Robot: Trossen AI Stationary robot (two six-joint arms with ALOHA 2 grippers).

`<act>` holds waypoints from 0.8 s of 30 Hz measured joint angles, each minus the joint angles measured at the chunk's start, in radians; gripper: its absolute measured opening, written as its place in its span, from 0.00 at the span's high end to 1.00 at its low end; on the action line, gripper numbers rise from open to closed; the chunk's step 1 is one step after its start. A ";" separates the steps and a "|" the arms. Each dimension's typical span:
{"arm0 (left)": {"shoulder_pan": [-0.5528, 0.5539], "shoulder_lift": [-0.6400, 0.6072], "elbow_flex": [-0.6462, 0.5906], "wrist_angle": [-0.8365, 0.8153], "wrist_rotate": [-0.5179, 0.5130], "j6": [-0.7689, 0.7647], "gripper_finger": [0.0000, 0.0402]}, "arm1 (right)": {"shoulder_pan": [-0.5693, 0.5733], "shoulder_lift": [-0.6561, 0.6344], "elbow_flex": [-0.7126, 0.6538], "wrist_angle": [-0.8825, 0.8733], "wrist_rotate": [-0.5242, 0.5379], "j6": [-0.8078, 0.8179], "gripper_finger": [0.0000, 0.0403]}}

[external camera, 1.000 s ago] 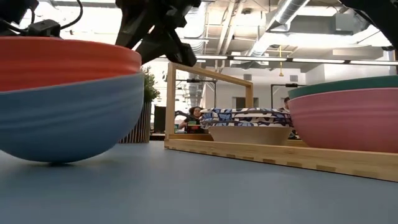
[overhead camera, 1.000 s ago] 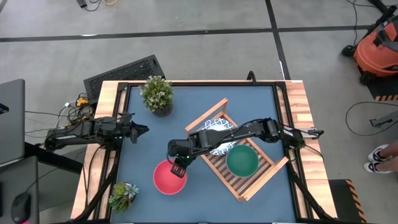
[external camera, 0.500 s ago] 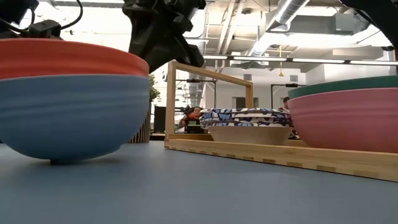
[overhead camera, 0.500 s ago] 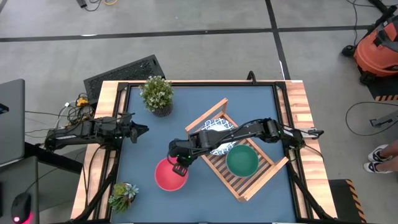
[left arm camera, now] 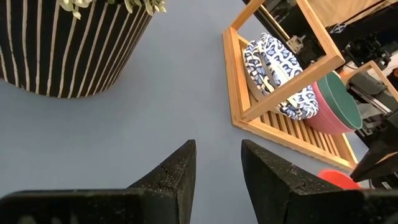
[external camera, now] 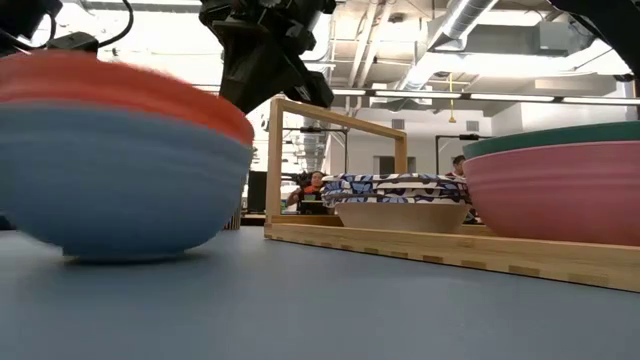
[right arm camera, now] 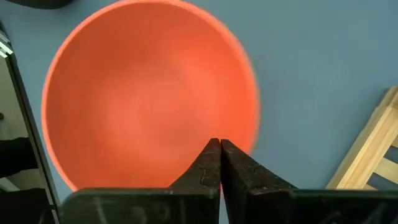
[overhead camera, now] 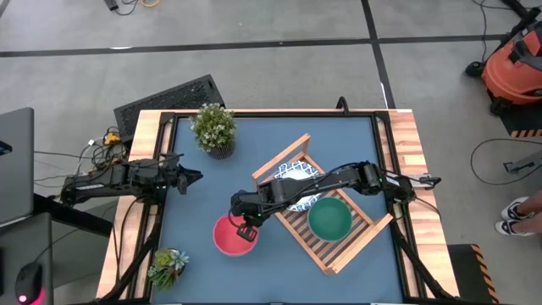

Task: Place and stack bowls onto a shelf
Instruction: Stack the orange bowl on the top of the green bowl on the shelf

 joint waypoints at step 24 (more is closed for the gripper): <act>0.000 0.000 0.000 -0.001 0.000 0.007 0.72 | 0.136 -0.008 0.066 0.186 -0.032 -0.460 0.83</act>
